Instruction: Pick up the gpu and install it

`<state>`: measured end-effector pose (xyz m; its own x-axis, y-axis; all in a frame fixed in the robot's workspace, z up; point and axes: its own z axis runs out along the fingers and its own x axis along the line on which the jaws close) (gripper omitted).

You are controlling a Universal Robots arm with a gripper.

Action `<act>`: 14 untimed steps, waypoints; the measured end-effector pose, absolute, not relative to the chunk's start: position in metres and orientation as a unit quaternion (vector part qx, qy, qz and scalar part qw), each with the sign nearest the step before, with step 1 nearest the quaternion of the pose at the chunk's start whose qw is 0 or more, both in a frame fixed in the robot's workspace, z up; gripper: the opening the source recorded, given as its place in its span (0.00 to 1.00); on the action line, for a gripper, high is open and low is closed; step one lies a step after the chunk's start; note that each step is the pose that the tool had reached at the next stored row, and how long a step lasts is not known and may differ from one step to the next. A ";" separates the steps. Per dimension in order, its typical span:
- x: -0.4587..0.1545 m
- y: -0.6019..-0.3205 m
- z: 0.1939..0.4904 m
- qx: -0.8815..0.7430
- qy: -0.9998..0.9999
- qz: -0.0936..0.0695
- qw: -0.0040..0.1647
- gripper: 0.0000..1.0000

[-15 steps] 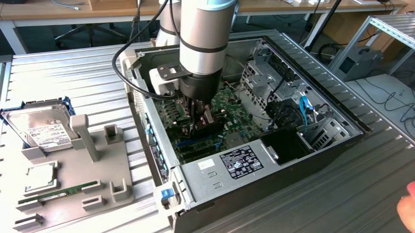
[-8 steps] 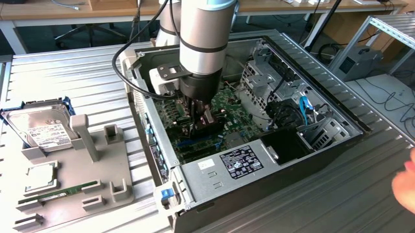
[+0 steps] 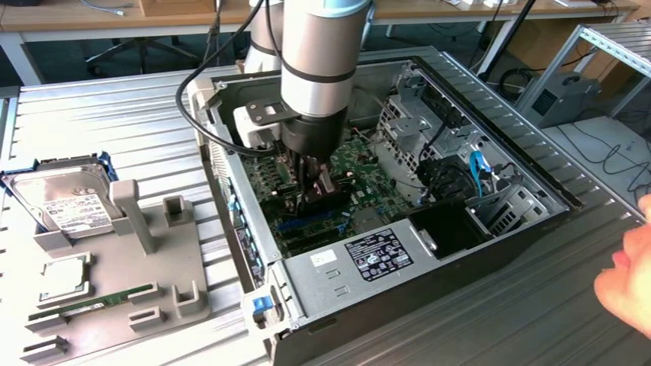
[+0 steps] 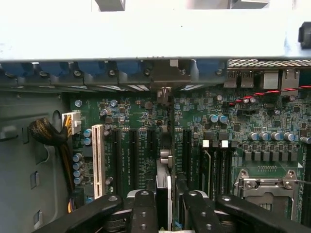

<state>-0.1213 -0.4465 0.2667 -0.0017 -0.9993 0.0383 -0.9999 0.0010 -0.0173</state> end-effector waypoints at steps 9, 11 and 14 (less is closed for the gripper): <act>-0.121 -0.445 0.264 0.706 -0.707 0.018 0.006 0.26; -0.121 -0.445 0.263 0.706 -0.707 0.018 0.006 0.26; -0.121 -0.445 0.261 0.706 -0.707 0.018 0.006 0.26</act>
<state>-0.1214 -0.4449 0.2610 -0.0017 -0.9994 0.0335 -0.9999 0.0011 -0.0172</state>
